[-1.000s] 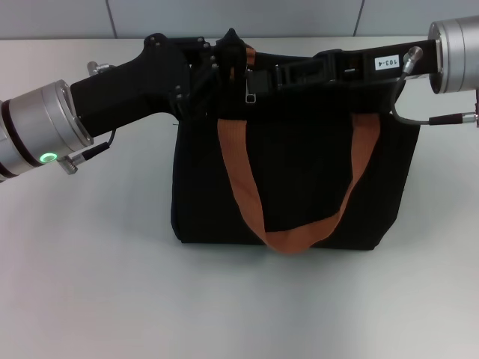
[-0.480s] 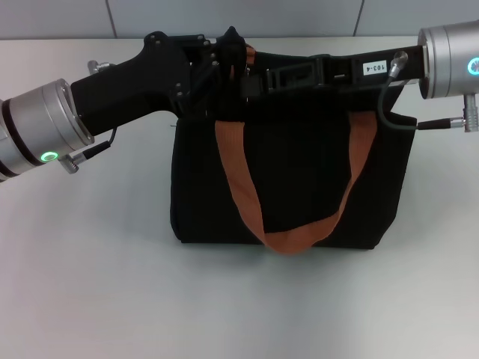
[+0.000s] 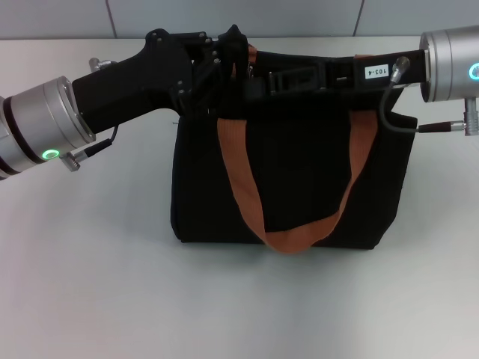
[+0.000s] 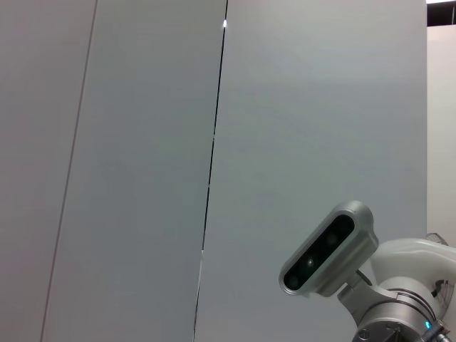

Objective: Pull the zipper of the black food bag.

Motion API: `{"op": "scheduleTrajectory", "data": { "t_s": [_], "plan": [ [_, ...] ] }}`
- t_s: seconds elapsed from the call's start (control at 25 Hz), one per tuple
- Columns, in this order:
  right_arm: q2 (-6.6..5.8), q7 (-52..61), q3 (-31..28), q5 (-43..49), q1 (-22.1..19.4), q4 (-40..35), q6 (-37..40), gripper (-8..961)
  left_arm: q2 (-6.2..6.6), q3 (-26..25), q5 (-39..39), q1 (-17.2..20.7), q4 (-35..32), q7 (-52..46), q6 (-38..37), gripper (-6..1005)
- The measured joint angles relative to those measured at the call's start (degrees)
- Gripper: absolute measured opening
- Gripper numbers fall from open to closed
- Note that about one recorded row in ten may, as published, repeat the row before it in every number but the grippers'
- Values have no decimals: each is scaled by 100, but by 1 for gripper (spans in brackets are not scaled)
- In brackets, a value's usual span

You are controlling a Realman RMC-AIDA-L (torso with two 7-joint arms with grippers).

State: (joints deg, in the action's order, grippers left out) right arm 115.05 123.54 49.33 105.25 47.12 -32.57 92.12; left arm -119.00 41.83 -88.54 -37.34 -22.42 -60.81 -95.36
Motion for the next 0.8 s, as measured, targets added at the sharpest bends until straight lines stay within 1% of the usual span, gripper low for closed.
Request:
{"op": "scheduleTrajectory", "data": {
  "t_s": [0.12,0.44,0.72,0.8],
  "plan": [
    [1,-75,26,-14,4,7,-16,357,0,0,3,-1,1,0,0,18],
    [72,-110,4,-42,47,5,167,355,0,0,5,-2,1,0,0,19],
    [79,-101,-7,-102,-19,15,234,351,0,1,13,-2,1,0,-1,19],
    [79,-85,-8,-104,-31,22,236,302,0,0,13,-2,0,0,-3,19]
  ]
}}
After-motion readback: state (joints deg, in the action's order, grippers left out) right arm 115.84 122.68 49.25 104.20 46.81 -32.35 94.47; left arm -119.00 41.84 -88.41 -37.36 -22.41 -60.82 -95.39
